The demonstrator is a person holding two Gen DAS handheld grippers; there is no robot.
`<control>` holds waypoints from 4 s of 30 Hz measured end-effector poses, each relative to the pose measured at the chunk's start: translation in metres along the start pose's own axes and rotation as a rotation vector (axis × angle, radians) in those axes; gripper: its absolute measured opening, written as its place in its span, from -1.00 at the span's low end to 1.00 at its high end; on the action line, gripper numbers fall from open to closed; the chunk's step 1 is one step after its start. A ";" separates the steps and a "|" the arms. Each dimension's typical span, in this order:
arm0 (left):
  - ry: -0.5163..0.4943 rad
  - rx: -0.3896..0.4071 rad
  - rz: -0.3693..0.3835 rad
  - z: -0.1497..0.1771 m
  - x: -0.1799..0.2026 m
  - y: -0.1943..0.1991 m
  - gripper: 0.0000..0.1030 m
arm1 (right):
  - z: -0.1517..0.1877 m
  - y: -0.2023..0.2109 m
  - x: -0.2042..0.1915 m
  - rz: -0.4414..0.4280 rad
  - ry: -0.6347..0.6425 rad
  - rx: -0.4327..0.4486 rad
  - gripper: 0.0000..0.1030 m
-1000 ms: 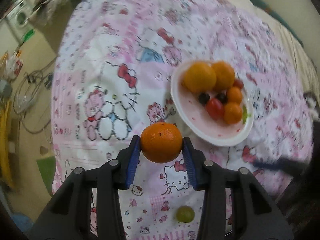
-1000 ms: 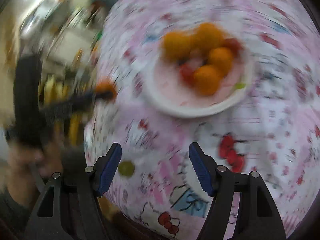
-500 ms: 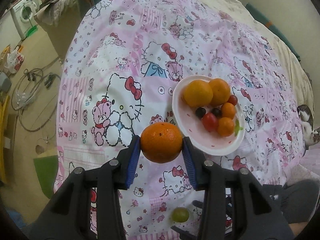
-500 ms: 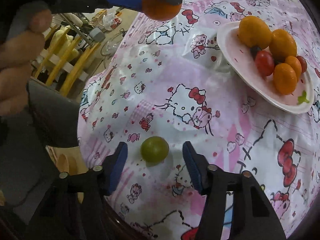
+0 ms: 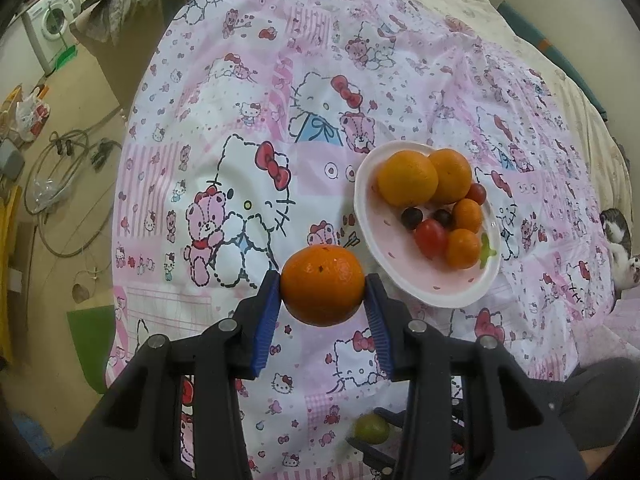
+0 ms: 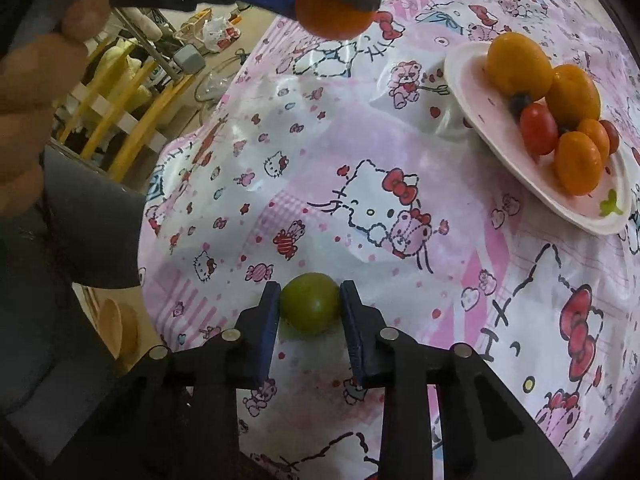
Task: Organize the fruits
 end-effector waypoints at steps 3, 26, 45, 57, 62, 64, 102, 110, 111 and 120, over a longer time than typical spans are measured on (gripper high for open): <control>0.000 -0.004 -0.004 0.000 0.002 -0.002 -0.26 | 0.001 0.016 0.011 -0.014 -0.021 0.021 -0.40; -0.029 -0.022 -0.037 0.000 0.018 -0.015 -0.26 | 0.006 0.020 0.029 -0.016 -0.063 0.013 -0.32; -0.029 0.002 -0.046 -0.003 0.020 -0.010 -0.26 | -0.013 0.075 0.050 -0.036 -0.103 0.174 -0.46; -0.068 0.041 -0.060 -0.009 0.039 -0.021 -0.26 | -0.041 0.176 0.145 0.016 -0.319 0.455 -0.46; -0.128 0.046 -0.045 -0.012 0.063 -0.036 -0.26 | -0.046 0.171 0.188 0.010 -0.425 0.445 -0.46; -0.132 0.044 -0.016 -0.014 0.071 -0.042 -0.26 | -0.049 0.158 0.201 0.003 -0.456 0.403 -0.46; -0.166 0.060 -0.043 -0.020 0.091 -0.048 0.66 | -0.037 0.144 0.217 -0.006 -0.534 0.383 0.35; -0.165 0.210 -0.146 0.003 0.060 -0.002 0.66 | -0.023 0.177 0.177 0.104 -0.459 0.470 0.75; -0.153 0.215 -0.138 0.006 0.057 0.003 0.66 | -0.021 0.181 0.169 0.121 -0.441 0.485 0.76; -0.039 0.262 -0.088 0.040 0.039 0.053 0.94 | -0.005 0.207 0.109 0.268 -0.324 0.564 0.97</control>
Point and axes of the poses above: each gripper's, at about its wrist camera, not at the fingertips, and y roughly against the way its jaws point, x to its right, z to its underside, the point moved 4 cm from there along -y, roughly the way its jaws point, and after that the axes turned 7 degrees about -z, right-handed, at the moved point
